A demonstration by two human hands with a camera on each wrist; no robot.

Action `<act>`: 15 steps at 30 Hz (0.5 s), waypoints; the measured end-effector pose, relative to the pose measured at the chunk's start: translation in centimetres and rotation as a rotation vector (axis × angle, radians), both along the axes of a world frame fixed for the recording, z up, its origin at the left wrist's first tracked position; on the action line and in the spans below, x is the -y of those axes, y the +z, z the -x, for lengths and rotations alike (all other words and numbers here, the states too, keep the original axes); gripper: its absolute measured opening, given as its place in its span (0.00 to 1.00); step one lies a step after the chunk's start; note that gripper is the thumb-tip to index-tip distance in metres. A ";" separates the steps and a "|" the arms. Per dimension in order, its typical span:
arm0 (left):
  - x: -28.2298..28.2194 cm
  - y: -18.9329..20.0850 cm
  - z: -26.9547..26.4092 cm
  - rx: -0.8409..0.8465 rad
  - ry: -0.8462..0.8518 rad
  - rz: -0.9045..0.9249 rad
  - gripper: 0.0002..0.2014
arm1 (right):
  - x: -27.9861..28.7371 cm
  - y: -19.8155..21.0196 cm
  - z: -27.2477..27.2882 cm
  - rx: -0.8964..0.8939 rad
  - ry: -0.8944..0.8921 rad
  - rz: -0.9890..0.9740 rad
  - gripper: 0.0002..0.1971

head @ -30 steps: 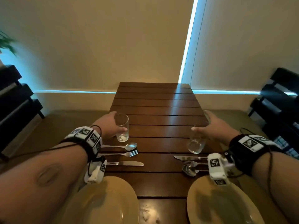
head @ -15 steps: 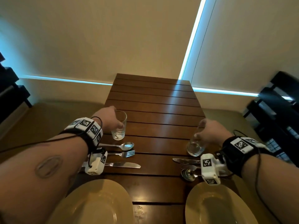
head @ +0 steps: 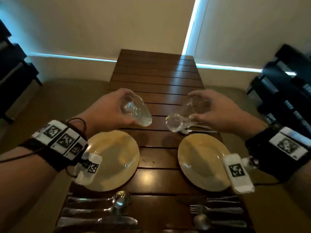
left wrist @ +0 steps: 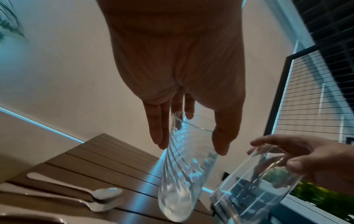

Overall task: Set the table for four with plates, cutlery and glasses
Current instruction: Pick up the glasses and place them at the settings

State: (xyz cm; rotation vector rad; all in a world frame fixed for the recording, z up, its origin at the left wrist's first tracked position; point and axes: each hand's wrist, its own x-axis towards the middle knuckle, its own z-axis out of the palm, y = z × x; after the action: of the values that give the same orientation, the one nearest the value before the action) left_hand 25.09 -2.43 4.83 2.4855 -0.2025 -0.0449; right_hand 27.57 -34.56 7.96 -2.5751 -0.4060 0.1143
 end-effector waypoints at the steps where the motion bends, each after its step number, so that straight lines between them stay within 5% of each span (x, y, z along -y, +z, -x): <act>1: 0.7 0.2 1.8 -0.045 -0.038 -0.006 0.41 | 0.0 -0.4 1.9 -0.048 0.026 -0.022 0.36; 6: 4.4 -0.9 8.4 -0.195 -0.193 -0.160 0.36 | -1.0 -3.3 9.6 -0.147 0.160 0.060 0.38; 10: 5.6 -3.5 11.0 -0.263 -0.152 -0.316 0.44 | -1.2 -5.0 12.5 -0.139 0.227 0.207 0.38; 15: 7.0 -4.9 12.5 -0.269 -0.123 -0.347 0.43 | -1.2 -6.1 13.6 -0.152 0.224 0.227 0.37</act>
State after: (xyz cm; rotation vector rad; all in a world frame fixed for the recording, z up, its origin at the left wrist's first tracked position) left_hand 12.59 -9.39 -0.06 2.7711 -0.2493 -0.5010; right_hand 14.01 -33.34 1.86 -2.7091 -0.6558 0.4568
